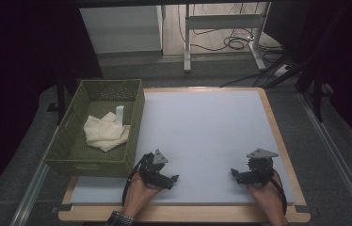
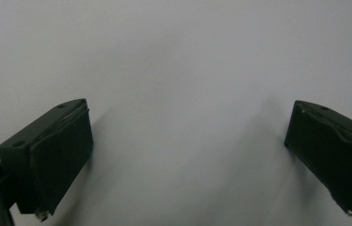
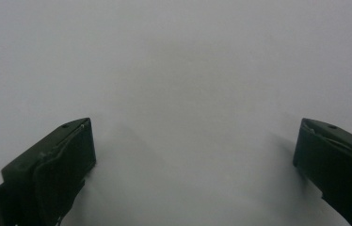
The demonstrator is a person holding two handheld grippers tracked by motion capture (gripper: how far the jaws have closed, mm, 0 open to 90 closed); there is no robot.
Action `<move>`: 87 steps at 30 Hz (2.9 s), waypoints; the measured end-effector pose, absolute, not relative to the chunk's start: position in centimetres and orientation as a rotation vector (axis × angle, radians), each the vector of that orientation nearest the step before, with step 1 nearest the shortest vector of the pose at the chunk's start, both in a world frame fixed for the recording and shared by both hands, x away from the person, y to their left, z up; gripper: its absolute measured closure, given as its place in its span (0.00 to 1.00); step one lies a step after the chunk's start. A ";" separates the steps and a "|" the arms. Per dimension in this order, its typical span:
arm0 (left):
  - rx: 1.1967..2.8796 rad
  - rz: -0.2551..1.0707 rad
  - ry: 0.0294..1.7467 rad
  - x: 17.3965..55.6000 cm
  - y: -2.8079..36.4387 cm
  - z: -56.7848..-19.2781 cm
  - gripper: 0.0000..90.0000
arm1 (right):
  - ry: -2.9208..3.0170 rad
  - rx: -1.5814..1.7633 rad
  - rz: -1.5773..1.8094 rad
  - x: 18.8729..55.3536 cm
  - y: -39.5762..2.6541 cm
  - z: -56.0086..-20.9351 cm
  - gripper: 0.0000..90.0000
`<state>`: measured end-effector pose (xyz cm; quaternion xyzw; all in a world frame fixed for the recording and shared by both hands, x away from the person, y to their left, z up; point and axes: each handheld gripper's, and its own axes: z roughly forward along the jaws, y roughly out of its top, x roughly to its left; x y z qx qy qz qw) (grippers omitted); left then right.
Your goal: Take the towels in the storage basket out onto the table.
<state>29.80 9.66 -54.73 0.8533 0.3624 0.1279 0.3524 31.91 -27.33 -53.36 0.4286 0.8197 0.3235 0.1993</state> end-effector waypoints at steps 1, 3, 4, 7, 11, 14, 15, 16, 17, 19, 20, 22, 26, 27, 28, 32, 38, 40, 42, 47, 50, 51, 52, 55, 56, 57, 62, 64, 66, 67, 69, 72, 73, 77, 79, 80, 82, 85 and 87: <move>2.208 0.327 0.931 29.8 9.6 -54.7 0.02 | 2.292 1.198 0.905 31.9 -27.3 -53.4 0.00; 2.209 0.319 0.929 29.7 9.3 -54.6 0.02 | 2.292 1.198 0.905 31.9 -27.3 -53.4 0.00; 2.211 0.320 0.927 29.6 9.2 -54.6 0.02 | 2.292 1.197 0.904 31.9 -27.3 -53.4 0.00; 2.220 0.344 0.908 29.5 8.7 -54.1 0.01 | 2.291 1.197 0.904 31.9 -27.3 -53.4 0.00; 2.211 0.333 0.891 29.5 8.3 -53.2 0.01 | 2.291 1.197 0.905 31.9 -27.3 -53.4 0.00; 2.191 0.310 0.888 29.4 8.1 -52.7 0.00 | 2.290 1.197 0.905 31.9 -27.3 -53.4 0.00; 2.184 0.303 0.888 29.4 8.0 -52.5 0.00 | 2.291 1.197 0.905 31.9 -27.3 -53.4 0.00; 2.182 0.290 0.886 29.4 8.0 -52.3 0.00 | 2.291 1.197 0.905 31.9 -27.3 -53.4 0.00; 2.182 0.277 0.887 29.4 7.8 -52.0 0.00 | 2.291 1.197 0.905 31.9 -27.3 -53.4 0.00; 2.182 0.273 0.876 29.3 7.6 -51.6 0.00 | 2.290 1.197 0.906 31.9 -27.3 -53.4 0.00; 2.185 0.275 0.871 29.3 7.5 -51.5 0.00 | 2.291 1.196 0.906 31.9 -27.3 -53.4 0.00; 2.191 0.276 0.858 29.3 7.3 -51.0 0.00 | 2.290 1.196 0.906 31.9 -27.3 -53.4 0.00; 2.206 0.273 0.837 29.3 7.0 -50.3 0.01 | 2.290 1.196 0.906 31.9 -27.3 -53.4 0.00; 2.214 0.276 0.832 29.4 6.9 -50.1 0.01 | 2.290 1.196 0.906 31.9 -27.3 -53.4 0.00; 2.219 0.276 0.824 29.4 6.8 -49.9 0.01 | 2.290 1.196 0.906 31.9 -27.3 -53.4 0.00; 2.218 0.260 0.816 29.6 6.5 -49.3 0.01 | 2.290 1.196 0.906 31.9 -27.3 -53.4 0.00; 2.204 0.216 0.808 30.2 6.5 -48.2 0.01 | 2.290 1.196 0.906 31.9 -27.3 -53.4 0.00; 2.200 0.211 0.808 30.4 6.5 -47.8 0.01 | 2.290 1.197 0.906 31.9 -27.3 -53.4 0.00; 2.198 0.207 0.809 30.6 6.6 -47.2 0.01 | 2.290 1.196 0.906 31.9 -27.3 -53.4 0.00; 2.206 0.221 0.805 31.4 6.9 -45.8 0.01 | 2.290 1.197 0.906 31.9 -27.3 -53.4 0.00; 2.203 0.228 0.806 31.8 7.0 -44.9 0.01 | 2.289 1.199 0.906 31.9 -27.3 -53.4 0.00; 2.209 0.237 0.799 32.0 7.1 -44.4 0.01 | 2.289 1.199 0.906 31.9 -27.3 -53.4 0.00; 2.210 0.243 0.795 32.1 7.1 -44.1 0.01 | 2.289 1.199 0.906 31.9 -27.3 -53.4 0.00; 2.231 0.274 0.787 32.4 7.2 -43.0 0.01 | 2.290 1.199 0.906 31.9 -27.3 -53.4 0.00; 2.227 0.280 0.792 32.5 7.3 -42.7 0.01 | 2.291 1.199 0.905 31.9 -27.3 -53.3 0.00; 2.234 0.284 0.792 32.6 7.4 -42.3 0.01 | 2.291 1.197 0.905 31.9 -27.3 -53.4 0.00; 2.233 0.281 0.815 33.6 8.3 -41.2 0.01 | 2.288 1.198 0.909 31.9 -27.3 -53.4 0.00; 2.240 0.288 0.827 34.1 8.8 -41.0 0.01 | 2.288 1.198 0.909 31.9 -27.3 -53.4 0.00; 2.234 0.291 0.845 34.5 9.3 -40.7 0.01 | 2.288 1.198 0.909 31.9 -27.3 -53.4 0.00; 2.232 0.296 0.856 34.8 9.7 -40.6 0.01 | 2.288 1.198 0.909 31.9 -27.3 -53.4 0.00; 2.237 0.313 0.871 35.3 10.5 -40.3 0.01 | 2.288 1.198 0.909 31.9 -27.3 -53.4 0.00; 2.226 0.325 0.903 35.8 11.6 -40.1 0.01 | 2.288 1.197 0.909 31.9 -27.3 -53.4 0.00; 2.225 0.330 0.912 35.9 12.0 -40.1 0.02 | 2.288 1.197 0.909 31.9 -27.3 -53.4 0.00; 2.209 0.343 0.962 36.7 13.7 -40.0 0.02 | 2.288 1.197 0.908 31.9 -27.3 -53.4 0.00; 2.200 0.353 0.989 37.1 14.7 -40.1 0.02 | 2.289 1.197 0.909 31.9 -27.3 -53.4 0.00; 2.196 0.357 1.000 37.3 15.2 -40.1 0.02 | 2.289 1.198 0.908 31.9 -27.3 -53.4 0.00; 2.179 0.350 1.019 37.7 16.4 -40.3 0.02 | 2.288 1.199 0.908 31.9 -27.3 -53.4 0.00; 2.165 0.352 1.041 38.0 17.2 -40.4 0.02 | 2.288 1.198 0.908 31.9 -27.3 -53.4 0.00; 2.154 0.364 1.069 38.4 18.3 -40.7 0.02 | 2.288 1.198 0.908 31.9 -27.3 -53.4 0.00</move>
